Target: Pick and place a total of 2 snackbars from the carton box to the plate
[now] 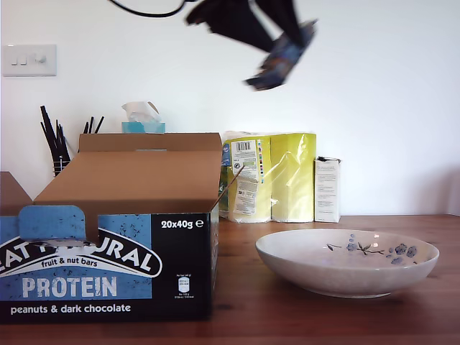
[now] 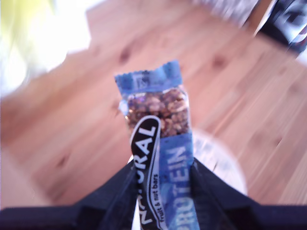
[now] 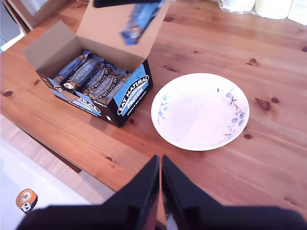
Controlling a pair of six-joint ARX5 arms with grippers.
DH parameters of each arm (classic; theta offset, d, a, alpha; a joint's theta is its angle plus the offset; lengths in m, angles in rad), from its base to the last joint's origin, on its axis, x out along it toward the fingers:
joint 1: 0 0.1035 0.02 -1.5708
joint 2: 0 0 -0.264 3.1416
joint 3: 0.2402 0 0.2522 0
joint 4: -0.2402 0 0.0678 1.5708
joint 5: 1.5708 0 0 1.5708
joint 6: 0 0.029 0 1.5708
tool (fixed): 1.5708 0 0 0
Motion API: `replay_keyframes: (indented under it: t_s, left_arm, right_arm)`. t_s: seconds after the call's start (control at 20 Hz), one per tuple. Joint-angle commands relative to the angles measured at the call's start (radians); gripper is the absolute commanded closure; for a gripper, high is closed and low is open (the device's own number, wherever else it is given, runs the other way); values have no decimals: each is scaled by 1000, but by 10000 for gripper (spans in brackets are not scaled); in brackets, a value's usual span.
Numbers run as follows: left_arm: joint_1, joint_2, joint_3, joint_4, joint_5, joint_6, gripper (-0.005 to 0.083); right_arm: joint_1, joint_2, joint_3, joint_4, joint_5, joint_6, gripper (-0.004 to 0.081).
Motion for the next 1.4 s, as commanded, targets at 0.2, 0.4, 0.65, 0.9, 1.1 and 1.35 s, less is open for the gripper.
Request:
replay_keyframes:
  t_s: [0.2, 0.4, 0.65, 0.9, 1.1, 1.35]
  left_arm:
    - [-63, 227, -8, 203, 11, 20, 644]
    - [-97, 364, -8, 269, 10, 55, 644]
    - [-112, 475, -8, 259, 11, 70, 644]
    - [-111, 481, -8, 242, 7, 70, 639]
    - [-110, 481, -8, 157, 0, 64, 512]
    - [-112, 480, 10, 154, 27, 50, 484]
  right_arm:
    - [3, -2, -6, 3, 0, 13, 783]
    - [3, -2, -6, 8, 0, 13, 783]
    - [3, -2, -6, 34, 0, 14, 783]
    - [3, -2, -6, 35, 0, 14, 783]
    - [3, -2, -6, 35, 0, 13, 783]
    - [3, -2, -6, 36, 0, 13, 783]
